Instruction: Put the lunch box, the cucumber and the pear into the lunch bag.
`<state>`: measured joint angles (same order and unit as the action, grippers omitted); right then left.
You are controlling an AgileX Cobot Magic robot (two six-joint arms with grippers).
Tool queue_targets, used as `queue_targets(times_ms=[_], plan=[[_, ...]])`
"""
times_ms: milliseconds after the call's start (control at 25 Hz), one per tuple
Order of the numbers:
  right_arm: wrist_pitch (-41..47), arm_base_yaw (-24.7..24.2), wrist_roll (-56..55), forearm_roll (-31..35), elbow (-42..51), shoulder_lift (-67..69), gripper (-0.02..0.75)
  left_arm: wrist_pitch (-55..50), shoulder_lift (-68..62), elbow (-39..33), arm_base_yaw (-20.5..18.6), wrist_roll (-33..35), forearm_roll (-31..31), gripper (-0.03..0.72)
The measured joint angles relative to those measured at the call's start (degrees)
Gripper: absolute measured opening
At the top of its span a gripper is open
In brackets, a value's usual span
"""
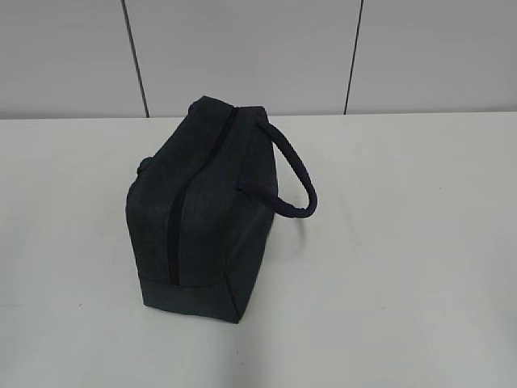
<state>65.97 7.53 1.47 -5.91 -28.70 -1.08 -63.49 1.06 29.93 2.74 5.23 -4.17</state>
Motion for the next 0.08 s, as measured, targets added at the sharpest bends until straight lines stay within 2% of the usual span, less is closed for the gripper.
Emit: queue_targets(times_ms=[80], plan=[[0.0,0.0,0.0,0.0,0.0,0.0,0.384,0.0,0.0,0.0,0.0,0.0,0.0,0.243]])
